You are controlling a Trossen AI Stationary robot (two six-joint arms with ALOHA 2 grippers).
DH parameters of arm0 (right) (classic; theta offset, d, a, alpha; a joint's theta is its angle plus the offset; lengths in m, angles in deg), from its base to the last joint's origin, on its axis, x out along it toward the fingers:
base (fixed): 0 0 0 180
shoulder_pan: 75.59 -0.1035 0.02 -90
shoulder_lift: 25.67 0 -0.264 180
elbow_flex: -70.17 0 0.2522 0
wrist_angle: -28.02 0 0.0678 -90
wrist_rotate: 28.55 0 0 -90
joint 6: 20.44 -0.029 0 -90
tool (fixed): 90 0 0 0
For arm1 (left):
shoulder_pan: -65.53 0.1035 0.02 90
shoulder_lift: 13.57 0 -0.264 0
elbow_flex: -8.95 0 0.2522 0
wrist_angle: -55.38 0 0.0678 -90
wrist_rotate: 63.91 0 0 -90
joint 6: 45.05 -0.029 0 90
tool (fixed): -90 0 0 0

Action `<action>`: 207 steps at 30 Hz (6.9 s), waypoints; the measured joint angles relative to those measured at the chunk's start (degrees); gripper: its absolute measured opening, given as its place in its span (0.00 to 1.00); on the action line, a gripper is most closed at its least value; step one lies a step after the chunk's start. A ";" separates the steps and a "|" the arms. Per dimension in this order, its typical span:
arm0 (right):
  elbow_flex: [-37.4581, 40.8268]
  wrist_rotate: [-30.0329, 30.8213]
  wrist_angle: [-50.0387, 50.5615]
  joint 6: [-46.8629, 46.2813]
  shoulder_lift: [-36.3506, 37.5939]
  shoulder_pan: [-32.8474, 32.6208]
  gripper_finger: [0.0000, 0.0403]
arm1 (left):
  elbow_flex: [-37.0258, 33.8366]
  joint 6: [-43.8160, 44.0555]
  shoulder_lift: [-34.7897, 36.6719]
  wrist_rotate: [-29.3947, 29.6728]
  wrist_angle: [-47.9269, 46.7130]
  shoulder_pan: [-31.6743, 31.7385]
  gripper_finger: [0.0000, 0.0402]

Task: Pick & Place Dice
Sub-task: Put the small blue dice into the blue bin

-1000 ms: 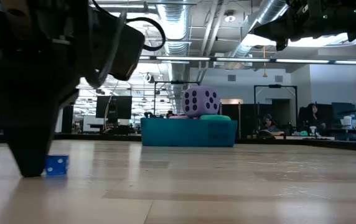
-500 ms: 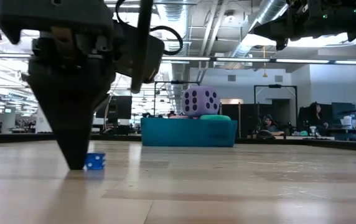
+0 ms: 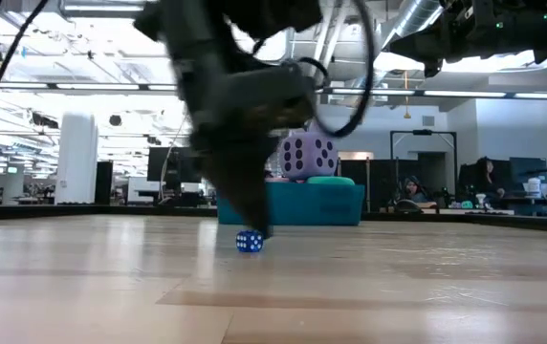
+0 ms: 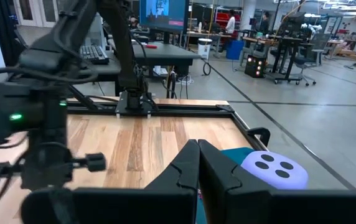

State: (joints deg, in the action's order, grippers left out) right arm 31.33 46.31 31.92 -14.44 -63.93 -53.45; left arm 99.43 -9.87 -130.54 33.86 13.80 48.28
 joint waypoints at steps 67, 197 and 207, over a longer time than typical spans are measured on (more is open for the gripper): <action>0.02 0.00 0.42 -0.02 0.00 0.00 0.00 | -4.85 8.34 1.40 -24.26 10.05 -5.91 0.00; -0.02 0.00 0.39 0.44 0.02 -0.04 0.00 | -46.95 -0.70 24.70 27.55 44.61 -6.41 0.67; 0.00 0.00 0.17 0.44 0.02 -0.04 0.00 | -46.93 -1.47 21.28 27.31 48.78 -6.10 0.65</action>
State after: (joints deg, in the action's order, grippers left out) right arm 31.33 46.31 32.09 -14.00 -63.90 -53.49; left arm 52.51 -11.34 -109.27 61.17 62.58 42.18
